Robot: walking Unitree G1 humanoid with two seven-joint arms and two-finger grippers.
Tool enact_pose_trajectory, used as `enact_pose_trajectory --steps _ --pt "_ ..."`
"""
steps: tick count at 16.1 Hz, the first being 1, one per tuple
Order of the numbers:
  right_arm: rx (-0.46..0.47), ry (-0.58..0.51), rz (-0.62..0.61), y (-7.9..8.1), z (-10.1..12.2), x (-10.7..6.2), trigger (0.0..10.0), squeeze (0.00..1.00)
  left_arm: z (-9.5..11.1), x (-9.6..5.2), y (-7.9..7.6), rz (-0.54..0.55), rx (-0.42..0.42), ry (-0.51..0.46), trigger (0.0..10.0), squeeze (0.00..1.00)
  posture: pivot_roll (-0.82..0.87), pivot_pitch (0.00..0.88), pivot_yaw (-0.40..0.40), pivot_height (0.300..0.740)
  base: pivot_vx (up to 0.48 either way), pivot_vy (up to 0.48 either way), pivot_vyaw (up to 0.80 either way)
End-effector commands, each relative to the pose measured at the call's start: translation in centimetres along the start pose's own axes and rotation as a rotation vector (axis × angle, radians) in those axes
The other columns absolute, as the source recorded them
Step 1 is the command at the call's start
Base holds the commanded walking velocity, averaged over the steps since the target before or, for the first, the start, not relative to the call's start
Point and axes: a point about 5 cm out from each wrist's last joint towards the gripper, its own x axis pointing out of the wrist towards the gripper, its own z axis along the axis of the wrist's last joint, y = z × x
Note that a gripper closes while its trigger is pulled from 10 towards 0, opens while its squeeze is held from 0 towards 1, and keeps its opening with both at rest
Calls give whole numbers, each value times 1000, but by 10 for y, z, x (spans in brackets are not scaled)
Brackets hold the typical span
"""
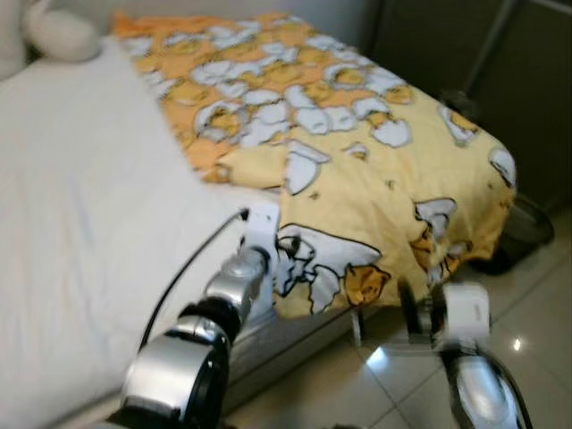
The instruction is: Clean up the room
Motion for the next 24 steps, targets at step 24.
enact_pose_trajectory --steps 24 --pt "116 -101 -181 -8 23 -16 10000 0 20 -66 13 -86 24 -474 10000 0 -99 0 110 740 20 0 0"
